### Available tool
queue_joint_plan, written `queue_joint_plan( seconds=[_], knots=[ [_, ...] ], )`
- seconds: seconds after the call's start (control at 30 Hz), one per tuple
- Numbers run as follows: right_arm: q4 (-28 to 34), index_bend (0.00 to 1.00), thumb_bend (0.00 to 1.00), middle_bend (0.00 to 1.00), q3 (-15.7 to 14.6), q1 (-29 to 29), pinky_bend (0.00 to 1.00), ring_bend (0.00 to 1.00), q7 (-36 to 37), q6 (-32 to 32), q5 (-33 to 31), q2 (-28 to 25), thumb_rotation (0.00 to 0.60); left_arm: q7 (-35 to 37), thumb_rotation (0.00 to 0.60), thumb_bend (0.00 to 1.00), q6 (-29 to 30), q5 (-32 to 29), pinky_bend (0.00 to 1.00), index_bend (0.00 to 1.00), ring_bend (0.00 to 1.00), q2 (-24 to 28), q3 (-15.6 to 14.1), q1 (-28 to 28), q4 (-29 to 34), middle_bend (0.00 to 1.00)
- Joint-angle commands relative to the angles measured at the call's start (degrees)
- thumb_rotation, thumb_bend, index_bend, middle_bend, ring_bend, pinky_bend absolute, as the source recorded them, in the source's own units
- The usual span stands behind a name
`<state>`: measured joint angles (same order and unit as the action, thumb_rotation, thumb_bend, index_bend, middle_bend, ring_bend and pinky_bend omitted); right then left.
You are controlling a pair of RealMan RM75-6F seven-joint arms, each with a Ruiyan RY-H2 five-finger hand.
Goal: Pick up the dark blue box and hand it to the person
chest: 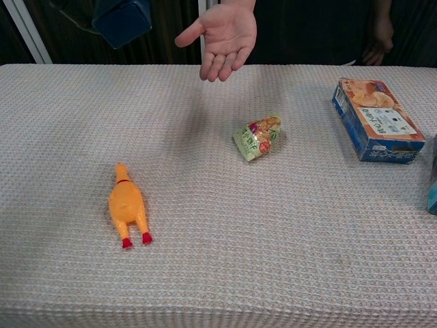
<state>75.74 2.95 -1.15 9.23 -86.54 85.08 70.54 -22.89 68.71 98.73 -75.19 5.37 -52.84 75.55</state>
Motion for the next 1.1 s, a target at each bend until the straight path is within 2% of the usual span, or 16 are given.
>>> queue_joint_plan(
  seconds=[0.03, 0.17, 0.37, 0.43, 0.57, 0.63, 0.8, 0.97, 1.1],
  knots=[
    [-0.35, 0.00, 0.16, 0.00, 0.02, -0.11, 0.00, 0.00, 0.48, 0.23, -0.37, -0.01, 0.600, -2.00, 0.600, 0.40, -6.02, -2.06, 0.29, 0.57, 0.27, -4.08, 3.17, -4.94, -0.12, 0.53],
    [-1.23, 0.00, 0.16, 0.00, 0.06, -0.41, 0.00, 0.00, 1.61, 0.38, -0.92, 0.02, 0.600, -2.80, 0.600, 0.40, -10.95, -3.51, 0.29, 0.57, 0.27, -8.67, 4.40, -8.63, -3.69, 0.53],
    [-2.68, 0.00, 0.16, 0.00, 0.35, -0.64, 0.00, 0.00, 3.40, 0.25, -1.32, 0.11, 0.600, -3.51, 0.600, 0.40, -14.66, -6.27, 0.29, 0.54, 0.27, -13.90, 5.11, -11.02, -9.49, 0.50],
    [-3.30, 0.00, 0.16, 0.00, 0.43, -0.65, 0.00, 0.00, 3.97, 0.45, -1.54, 0.26, 0.600, -3.65, 0.600, 0.38, -15.08, -6.14, 0.29, 0.46, 0.25, -14.31, 4.69, -11.39, -10.44, 0.44],
    [-4.36, 0.00, 0.16, 0.00, 0.42, -0.61, 0.00, 0.00, 4.87, 1.02, -1.83, 0.66, 0.600, -3.43, 0.600, 0.26, -15.41, -6.55, 0.27, 0.09, 0.14, -14.09, 4.36, -11.49, -10.66, 0.16],
    [-4.74, 0.00, 0.16, 0.00, 0.38, -0.58, 0.00, 0.00, 5.09, 1.10, -1.74, 0.85, 0.600, -3.63, 0.600, 0.24, -15.44, -7.45, 0.27, 0.02, 0.11, -14.14, 4.58, -11.28, -10.69, 0.09],
    [-4.93, 0.00, 0.16, 0.00, 0.45, -0.61, 0.00, 0.00, 5.24, 0.81, -1.58, 1.07, 0.600, -4.17, 0.600, 0.21, -14.77, -8.38, 0.24, 0.00, 0.07, -13.85, 4.75, -10.86, -10.26, 0.00],
    [-4.99, 0.00, 0.16, 0.00, 0.46, -0.67, 0.00, 0.00, 5.26, 0.74, -1.53, 1.08, 0.600, -4.85, 0.600, 0.18, -12.97, -8.85, 0.22, 0.00, 0.05, -13.03, 5.05, -10.11, -9.56, 0.00],
    [-4.67, 0.00, 0.16, 0.00, 0.54, -0.71, 0.00, 0.00, 5.22, 0.41, -1.37, 0.87, 0.600, -6.61, 0.600, 0.17, -11.30, -10.70, 0.21, 0.00, 0.05, -10.09, 6.07, -8.44, -6.54, 0.00]
  ],
)
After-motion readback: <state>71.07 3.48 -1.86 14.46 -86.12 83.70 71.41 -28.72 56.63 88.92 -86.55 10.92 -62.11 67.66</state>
